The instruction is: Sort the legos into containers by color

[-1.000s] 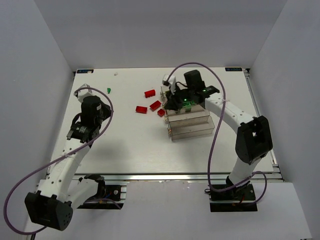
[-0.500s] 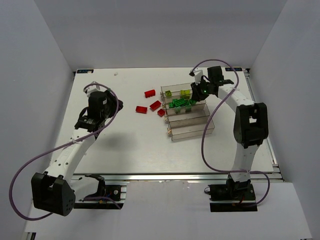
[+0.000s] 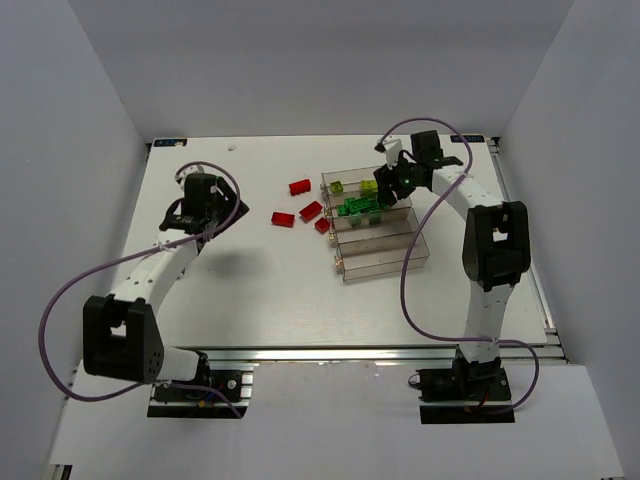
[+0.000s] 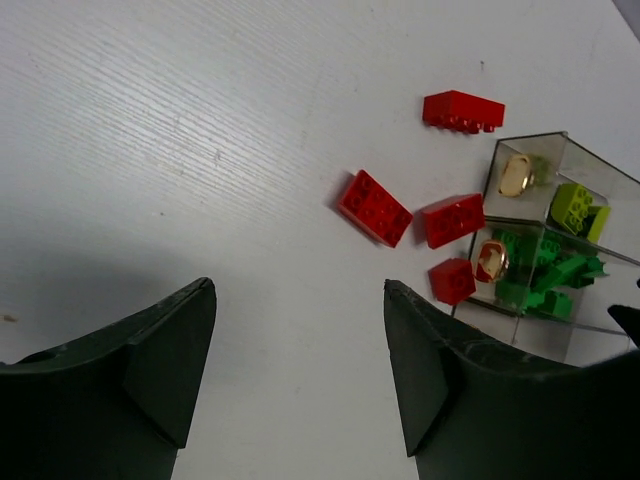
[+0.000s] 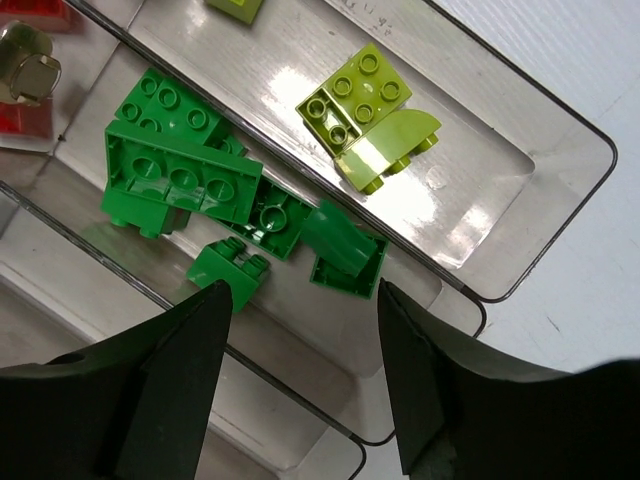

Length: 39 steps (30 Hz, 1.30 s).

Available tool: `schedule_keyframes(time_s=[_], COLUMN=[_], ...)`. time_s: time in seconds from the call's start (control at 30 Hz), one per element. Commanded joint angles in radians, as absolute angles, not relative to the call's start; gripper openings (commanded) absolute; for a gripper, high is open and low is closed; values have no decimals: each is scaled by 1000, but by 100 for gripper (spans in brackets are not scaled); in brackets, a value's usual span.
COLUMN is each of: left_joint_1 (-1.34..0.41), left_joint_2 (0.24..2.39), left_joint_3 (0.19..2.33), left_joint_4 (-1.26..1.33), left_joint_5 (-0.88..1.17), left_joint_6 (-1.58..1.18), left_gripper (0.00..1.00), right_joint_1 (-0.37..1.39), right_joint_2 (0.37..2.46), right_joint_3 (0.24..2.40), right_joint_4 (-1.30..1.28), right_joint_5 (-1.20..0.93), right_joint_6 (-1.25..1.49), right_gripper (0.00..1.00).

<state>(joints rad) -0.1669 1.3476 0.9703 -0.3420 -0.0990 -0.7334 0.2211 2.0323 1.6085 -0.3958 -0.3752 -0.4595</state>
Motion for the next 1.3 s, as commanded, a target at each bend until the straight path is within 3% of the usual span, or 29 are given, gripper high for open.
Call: schedule_keyframes(time_s=[0.0, 0.1, 0.2, 0.27, 0.47, 0.63, 1.1, 1.27], left_joint_1=[-118, -81, -54, -52, -48, -43, -35, -25], left_joint_2=[1422, 1497, 1612, 1709, 1989, 2129, 2289, 2370], left_joint_3=[1057, 1138, 1245, 1311, 1615, 1794, 1925, 2014], left_joint_4=[-361, -364, -368, -388, -518, -555, -417, -451], left_joint_5=[-63, -43, -9, -2, -100, -169, -207, -201], left_joint_6=[-692, -651, -594, -551, -436, -335, -88, -75], left_gripper=[78, 79, 82, 86, 88, 86, 83, 76], right_joint_1=[207, 196, 195, 195, 192, 187, 169, 164], right_joint_2=[1985, 1944, 1902, 1881, 1781, 1741, 1746, 1747], right_joint_3=[1651, 1648, 1649, 1638, 1594, 1572, 1552, 1562], right_joint_4=[-414, -431, -483, -499, -512, -506, -471, -462], right_joint_5=[-417, -474, -561, -603, -747, -788, -831, -834], right_joint_6=[-460, -462, -521, -545, -554, -529, -471, -465], right_gripper=[66, 71, 89, 90, 89, 82, 73, 72])
